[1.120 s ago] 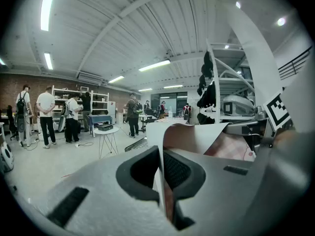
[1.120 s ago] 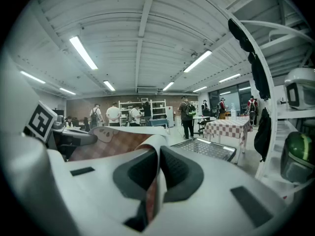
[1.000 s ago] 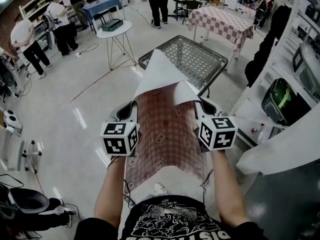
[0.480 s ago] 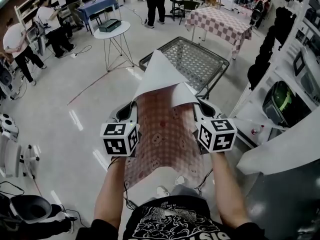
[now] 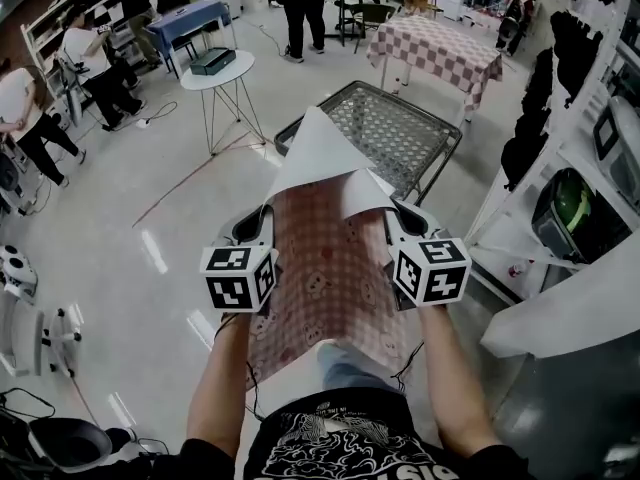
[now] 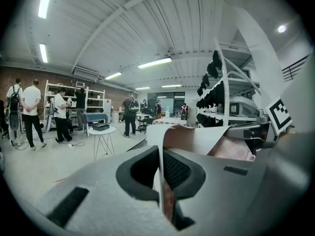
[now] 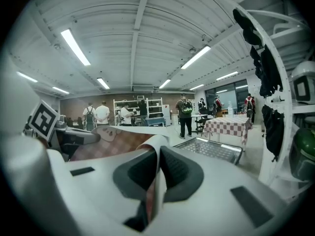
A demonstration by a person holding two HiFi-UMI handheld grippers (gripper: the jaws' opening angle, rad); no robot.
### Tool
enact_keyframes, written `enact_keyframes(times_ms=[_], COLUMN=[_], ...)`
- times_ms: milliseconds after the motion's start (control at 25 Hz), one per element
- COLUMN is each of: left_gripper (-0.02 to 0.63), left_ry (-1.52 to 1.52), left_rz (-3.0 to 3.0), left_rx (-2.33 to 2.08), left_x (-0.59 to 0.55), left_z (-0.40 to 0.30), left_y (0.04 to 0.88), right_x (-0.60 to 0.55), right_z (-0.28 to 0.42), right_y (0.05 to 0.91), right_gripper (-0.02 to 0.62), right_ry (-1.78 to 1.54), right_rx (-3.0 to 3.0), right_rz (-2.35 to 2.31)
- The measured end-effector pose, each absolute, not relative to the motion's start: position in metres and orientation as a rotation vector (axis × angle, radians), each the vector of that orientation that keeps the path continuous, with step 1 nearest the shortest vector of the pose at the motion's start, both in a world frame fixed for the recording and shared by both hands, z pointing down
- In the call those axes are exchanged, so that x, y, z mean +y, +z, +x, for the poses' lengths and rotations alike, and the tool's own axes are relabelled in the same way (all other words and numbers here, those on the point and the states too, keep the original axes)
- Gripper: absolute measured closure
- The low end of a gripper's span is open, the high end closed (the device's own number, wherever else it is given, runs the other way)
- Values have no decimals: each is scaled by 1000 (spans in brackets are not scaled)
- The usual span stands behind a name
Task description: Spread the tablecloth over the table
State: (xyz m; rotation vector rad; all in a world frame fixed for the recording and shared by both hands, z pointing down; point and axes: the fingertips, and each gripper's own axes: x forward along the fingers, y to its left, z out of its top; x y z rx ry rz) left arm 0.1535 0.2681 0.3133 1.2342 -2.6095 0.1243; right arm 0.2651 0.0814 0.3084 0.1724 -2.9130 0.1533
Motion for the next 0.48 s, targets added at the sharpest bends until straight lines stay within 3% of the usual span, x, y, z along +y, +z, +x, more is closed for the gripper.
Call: enact_keyframes(times_ms=[480], left_gripper=[598], left_ry=[176], left_rz=[1304], left_rx=[-2575], left_x=[181], left_z=[52], left_y=[313], right_x=[2], right_z=[176], right_y=[312], right_gripper=[589], right_ry=[258], right_rx=[-2912], right_rz=[229])
